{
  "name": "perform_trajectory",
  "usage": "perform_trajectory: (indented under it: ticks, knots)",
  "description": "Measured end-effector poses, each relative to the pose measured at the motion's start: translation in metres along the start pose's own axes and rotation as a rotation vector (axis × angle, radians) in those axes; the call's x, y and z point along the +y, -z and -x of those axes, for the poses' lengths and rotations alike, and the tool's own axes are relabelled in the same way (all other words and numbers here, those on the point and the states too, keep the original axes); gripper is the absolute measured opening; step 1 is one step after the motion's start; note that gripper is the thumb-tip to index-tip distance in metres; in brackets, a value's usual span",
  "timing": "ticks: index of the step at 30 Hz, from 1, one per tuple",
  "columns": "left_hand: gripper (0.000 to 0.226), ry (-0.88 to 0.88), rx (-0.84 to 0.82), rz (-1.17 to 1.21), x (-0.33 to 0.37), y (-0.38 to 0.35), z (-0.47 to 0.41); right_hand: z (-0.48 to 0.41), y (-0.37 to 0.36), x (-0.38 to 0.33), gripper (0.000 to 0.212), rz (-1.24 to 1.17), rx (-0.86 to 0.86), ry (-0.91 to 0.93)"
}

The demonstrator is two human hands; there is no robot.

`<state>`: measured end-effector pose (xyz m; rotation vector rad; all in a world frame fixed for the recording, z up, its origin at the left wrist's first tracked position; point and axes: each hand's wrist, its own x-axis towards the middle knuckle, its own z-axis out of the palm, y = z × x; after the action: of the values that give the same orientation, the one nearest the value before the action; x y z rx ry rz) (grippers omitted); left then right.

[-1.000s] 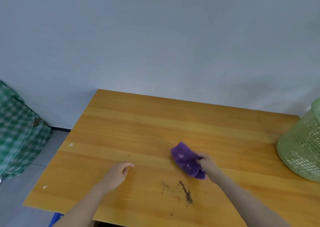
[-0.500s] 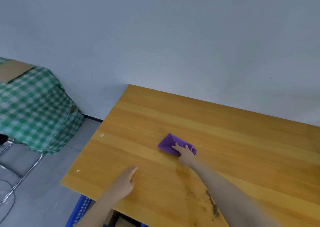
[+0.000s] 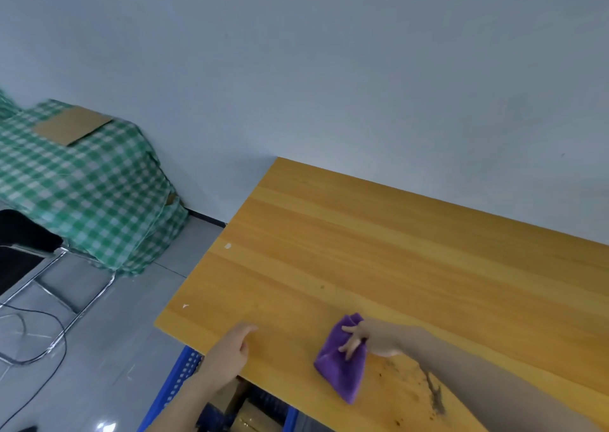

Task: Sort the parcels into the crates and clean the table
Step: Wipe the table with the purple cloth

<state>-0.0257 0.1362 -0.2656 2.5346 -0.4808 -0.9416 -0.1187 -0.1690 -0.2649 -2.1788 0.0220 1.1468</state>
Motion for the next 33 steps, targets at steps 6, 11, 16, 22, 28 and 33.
perform_trajectory:
  ticks: [6,11,16,22,28,33]
  knots:
    - [0.04,-0.036,0.004,-0.038,-0.004,0.007,0.006,0.037,0.012,0.022,0.037,-0.449,0.322,-0.162]
    - [0.042,-0.021,0.033,-0.017,-0.019,0.011,0.019,-0.007,0.021,0.008,0.054,-0.742,0.829,-0.184]
    - [0.041,0.027,0.084,0.07,-0.037,0.01,0.04,-0.076,0.015,-0.066,0.065,-0.526,0.799,-0.209]
    - [0.045,0.099,0.194,0.217,-0.071,0.006,0.06,-0.148,0.043,-0.146,0.063,-0.326,0.573,-0.096]
    - [0.036,0.24,0.353,0.299,-0.092,-0.001,0.055,-0.2,0.076,-0.187,0.066,-0.256,0.549,-0.081]
    - [0.051,0.249,0.414,0.382,-0.102,0.014,0.039,-0.228,0.078,-0.21,0.063,0.006,0.419,0.089]
